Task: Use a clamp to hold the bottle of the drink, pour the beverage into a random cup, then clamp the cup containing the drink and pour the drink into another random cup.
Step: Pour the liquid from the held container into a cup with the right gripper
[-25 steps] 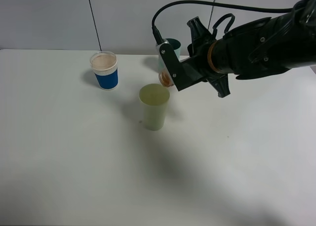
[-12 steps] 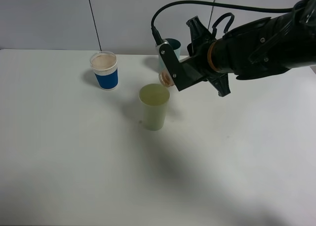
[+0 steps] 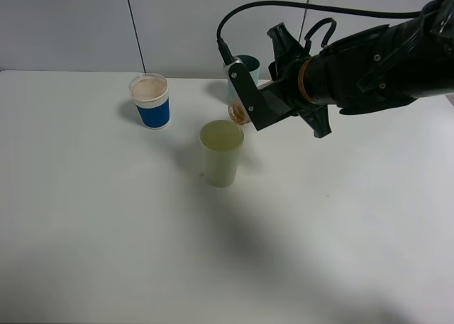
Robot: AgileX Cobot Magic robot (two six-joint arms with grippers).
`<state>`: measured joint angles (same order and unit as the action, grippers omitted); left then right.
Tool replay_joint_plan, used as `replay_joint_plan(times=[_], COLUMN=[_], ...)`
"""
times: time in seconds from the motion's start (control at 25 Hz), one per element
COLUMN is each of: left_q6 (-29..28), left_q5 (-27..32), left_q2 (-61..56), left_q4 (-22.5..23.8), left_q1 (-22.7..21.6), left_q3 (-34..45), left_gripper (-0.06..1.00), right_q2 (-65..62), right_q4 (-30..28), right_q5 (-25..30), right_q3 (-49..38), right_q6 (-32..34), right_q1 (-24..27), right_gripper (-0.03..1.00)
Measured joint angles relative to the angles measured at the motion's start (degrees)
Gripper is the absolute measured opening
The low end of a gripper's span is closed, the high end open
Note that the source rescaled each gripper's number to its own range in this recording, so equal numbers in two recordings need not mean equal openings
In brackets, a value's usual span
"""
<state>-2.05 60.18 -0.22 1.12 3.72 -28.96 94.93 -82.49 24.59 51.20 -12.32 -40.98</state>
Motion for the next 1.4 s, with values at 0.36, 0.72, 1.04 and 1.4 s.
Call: replay_joint_plan(times=[0.36,0.72,1.04,1.4], left_q6=[0.0,0.0,0.0,0.0], left_q5=[0.0,0.0,0.0,0.0], left_q2=[0.0,0.0,0.0,0.0], left_q4=[0.0,0.0,0.0,0.0], left_q1=[0.0,0.0,0.0,0.0], left_q3=[0.0,0.0,0.0,0.0], left_gripper=[1.0,1.0,1.0,1.0], right_q2=[0.0,0.0,2.12,6.42], right_q4=[-0.11,-0.13,0.31,0.37], right_q5=[0.02,0.02,0.01,0.07], right_q3=[0.0,0.0,3.17,6.98], right_q6=[0.0,0.0,0.0,0.15], right_q1=[0.0,0.0,-0.07,-1.31], right_gripper=[0.0,0.0,0.0,0.0])
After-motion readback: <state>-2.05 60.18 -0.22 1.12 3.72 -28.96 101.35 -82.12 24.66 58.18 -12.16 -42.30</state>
